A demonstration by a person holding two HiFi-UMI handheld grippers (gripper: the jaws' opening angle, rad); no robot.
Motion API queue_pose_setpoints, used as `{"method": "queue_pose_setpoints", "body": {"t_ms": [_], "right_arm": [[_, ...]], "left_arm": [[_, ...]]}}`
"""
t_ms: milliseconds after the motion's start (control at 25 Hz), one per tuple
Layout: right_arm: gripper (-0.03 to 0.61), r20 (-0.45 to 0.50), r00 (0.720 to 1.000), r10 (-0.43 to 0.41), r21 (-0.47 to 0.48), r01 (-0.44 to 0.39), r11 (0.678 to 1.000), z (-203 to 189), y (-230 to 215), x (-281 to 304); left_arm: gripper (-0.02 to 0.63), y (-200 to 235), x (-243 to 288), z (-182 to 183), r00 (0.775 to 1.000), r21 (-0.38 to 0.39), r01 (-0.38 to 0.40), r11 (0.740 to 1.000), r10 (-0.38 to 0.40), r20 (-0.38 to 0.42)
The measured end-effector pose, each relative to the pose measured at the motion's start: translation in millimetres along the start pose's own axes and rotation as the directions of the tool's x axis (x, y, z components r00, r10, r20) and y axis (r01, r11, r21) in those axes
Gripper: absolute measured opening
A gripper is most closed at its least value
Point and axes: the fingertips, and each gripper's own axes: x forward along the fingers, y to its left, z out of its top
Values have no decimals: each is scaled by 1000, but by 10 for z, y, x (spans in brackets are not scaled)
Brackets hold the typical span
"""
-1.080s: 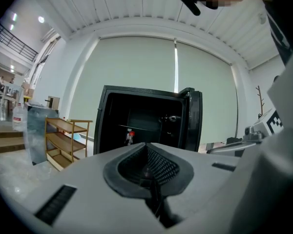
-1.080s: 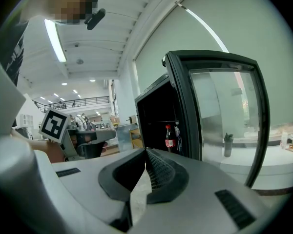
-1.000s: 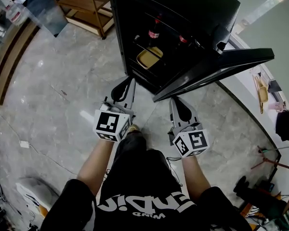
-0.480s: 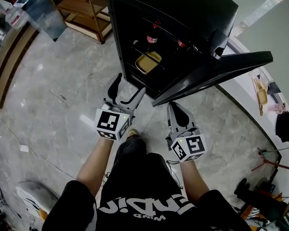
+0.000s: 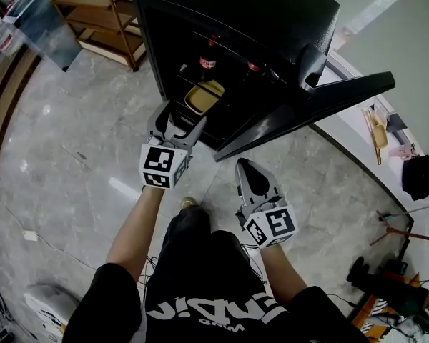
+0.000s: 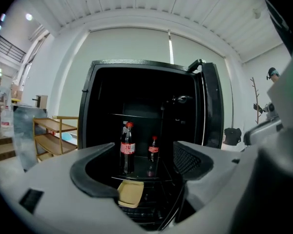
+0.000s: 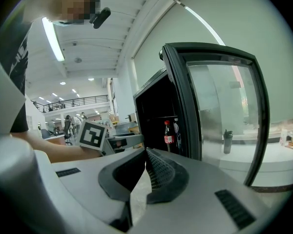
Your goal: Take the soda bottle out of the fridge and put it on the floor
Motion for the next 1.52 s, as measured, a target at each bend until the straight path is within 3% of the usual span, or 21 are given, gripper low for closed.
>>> {"method": "queue_pose_setpoints", "body": {"t_ms": [400,960,1400,1520], "right_arm": [[23,-16,999,-35,18,35,999,-73,-110,11],[23,-76,995,-70,67,75,995,-386,-217,5],[23,-79,988,-132,83,138,987,-513,-378,-147],[23,-89,986,-141,93,149,984,-550,-402,-186]], "left_arm": [[362,243,889,-144,1000,-5,0,1000,0,13],[362,655,2047,-518,998,24,-16,1000,18,-59],[356,652,2482,-560,995,52,7,999,-1,-102],[316,667,2471,-556,995,40,-2,999,6,-104]]}}
